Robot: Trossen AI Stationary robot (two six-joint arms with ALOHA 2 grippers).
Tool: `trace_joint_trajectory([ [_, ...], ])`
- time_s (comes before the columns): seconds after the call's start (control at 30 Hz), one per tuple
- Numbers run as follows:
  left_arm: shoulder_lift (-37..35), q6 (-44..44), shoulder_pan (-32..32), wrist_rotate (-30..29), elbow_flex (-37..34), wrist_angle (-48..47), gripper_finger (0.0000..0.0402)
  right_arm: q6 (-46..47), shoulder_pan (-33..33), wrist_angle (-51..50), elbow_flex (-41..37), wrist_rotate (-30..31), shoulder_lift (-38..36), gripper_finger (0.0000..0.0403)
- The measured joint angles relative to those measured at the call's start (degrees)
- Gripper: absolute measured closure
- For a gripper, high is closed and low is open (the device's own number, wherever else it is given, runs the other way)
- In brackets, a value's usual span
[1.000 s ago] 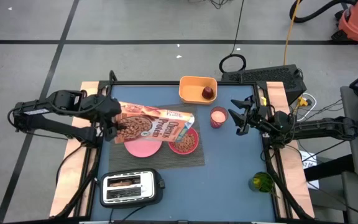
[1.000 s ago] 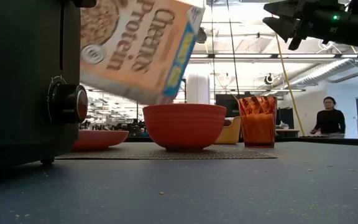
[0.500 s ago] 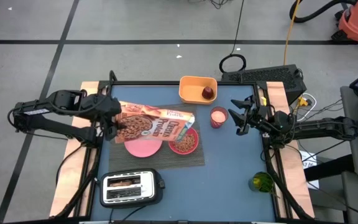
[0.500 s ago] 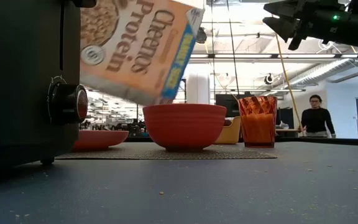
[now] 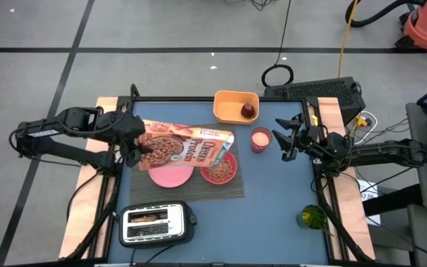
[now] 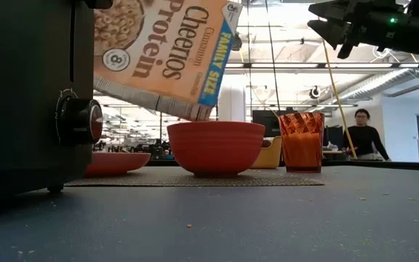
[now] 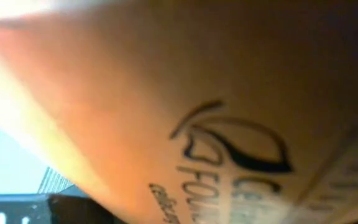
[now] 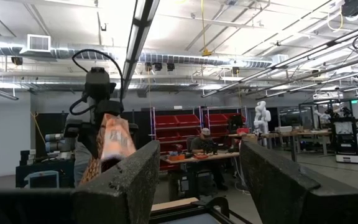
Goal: Arrange a breakfast setting
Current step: Pour the cereal into the dark pink bowl
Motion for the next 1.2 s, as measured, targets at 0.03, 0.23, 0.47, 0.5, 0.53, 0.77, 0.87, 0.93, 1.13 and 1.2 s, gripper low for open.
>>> trace_joint_trajectory([
  [0.03,0.02,0.56,-0.04,-0.03,0.0,-0.88,0.0158,-0.03,0.0,0.0,0.0,0.0,0.01,0.0188],
  [0.23,0.02,0.87,0.01,-0.06,0.0,-1.61,0.0158,-0.07,0.0,-0.02,0.0,-0.01,0.0,0.0188],
  [0.47,-0.09,0.88,0.1,-0.11,0.0,-1.43,0.0158,-0.17,0.0,-0.02,0.0,0.01,0.0,0.0188],
  [0.5,-0.3,0.74,0.19,-0.16,0.0,-0.94,0.0158,-0.17,0.0,-0.02,0.0,-0.01,0.0,0.0188],
  [0.53,-0.39,0.71,0.23,-0.25,0.0,-0.64,0.0158,-0.17,0.0,-0.02,0.0,-0.01,0.0,0.0188],
  [0.77,-1.81,0.07,0.23,-0.35,0.0,-0.33,0.0158,-0.17,0.01,-0.03,0.0,-0.01,0.0,0.0188],
  [0.87,-2.45,-0.39,0.23,-0.37,0.0,-0.3,0.0158,-0.17,0.0,-0.46,0.0,-0.01,0.0,0.0188],
  [0.93,-2.92,-0.5,0.23,-0.43,0.0,-0.17,0.0158,-0.17,0.0,-0.65,0.0,-0.01,0.0,0.0188],
  [1.13,-4.5,-1.12,0.22,-0.51,0.0,0.25,0.0158,-0.17,0.02,-0.9,0.0,-0.01,0.0,0.0188],
  [1.2,-5.08,-1.19,0.22,-0.5,0.0,0.91,0.0158,-0.17,0.02,-0.87,0.0,-0.01,0.0,0.0188],
])
